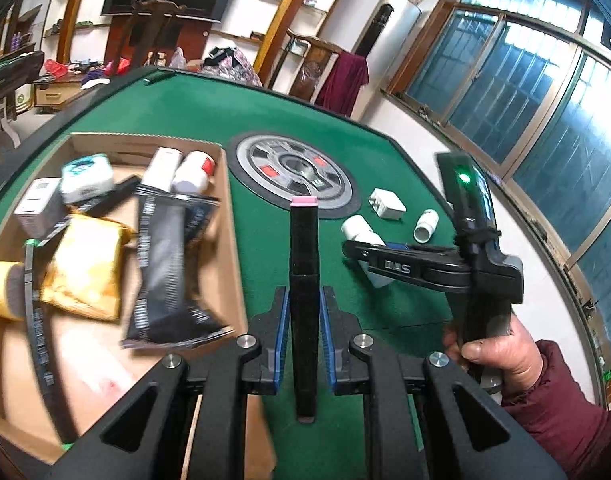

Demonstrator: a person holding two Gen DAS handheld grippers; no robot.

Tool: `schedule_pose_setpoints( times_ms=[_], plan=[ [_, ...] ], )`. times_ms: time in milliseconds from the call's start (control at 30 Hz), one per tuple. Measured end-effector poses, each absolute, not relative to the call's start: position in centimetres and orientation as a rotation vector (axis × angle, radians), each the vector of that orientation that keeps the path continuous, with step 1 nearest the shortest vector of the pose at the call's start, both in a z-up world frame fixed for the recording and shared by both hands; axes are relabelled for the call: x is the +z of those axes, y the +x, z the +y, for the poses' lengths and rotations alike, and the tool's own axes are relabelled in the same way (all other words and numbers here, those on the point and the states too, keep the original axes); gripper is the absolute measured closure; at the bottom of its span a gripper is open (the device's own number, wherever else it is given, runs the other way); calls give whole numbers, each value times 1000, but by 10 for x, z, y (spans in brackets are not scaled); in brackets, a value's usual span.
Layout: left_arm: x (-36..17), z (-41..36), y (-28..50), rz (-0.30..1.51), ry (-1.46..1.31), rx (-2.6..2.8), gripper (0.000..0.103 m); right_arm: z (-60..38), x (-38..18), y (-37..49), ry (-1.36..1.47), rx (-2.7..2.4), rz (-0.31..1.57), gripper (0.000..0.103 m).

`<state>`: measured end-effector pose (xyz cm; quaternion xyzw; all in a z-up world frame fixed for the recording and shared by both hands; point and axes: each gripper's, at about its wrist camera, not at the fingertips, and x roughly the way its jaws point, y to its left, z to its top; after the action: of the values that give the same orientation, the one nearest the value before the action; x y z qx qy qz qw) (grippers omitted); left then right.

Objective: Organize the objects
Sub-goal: 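Carry the white medicine bottle over the tray and lower it in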

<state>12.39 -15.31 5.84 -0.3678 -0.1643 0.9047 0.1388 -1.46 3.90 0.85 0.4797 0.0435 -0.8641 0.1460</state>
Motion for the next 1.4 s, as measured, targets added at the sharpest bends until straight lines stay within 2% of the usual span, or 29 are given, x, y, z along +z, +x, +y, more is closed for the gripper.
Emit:
schedule_pose_setpoints(
  times_ms=[100,233,400,600,967,1133,1400],
  plan=[
    [67,-175,138,-552,-1019,2615,88,38,24,0,1312,-2438,27,66],
    [83,-206,163,-636,-929,2628,88,26,48,21,1211,-2417,2,66],
    [108,-242,193,-708,-815,2670,88,1,74,41,1118,-2352,13,65],
    [124,-274,221,-712,-775,2750,88,-36,83,63,1077,-2250,31,65],
    [80,-293,206,-747,-1049,2736,88,-95,53,83,1141,-2076,79,65],
    [67,-292,192,-773,-1083,2716,88,-106,42,88,1167,-2051,112,65],
    [57,-292,169,-699,-1144,2773,88,-122,30,93,1191,-2019,165,65]
  ],
)
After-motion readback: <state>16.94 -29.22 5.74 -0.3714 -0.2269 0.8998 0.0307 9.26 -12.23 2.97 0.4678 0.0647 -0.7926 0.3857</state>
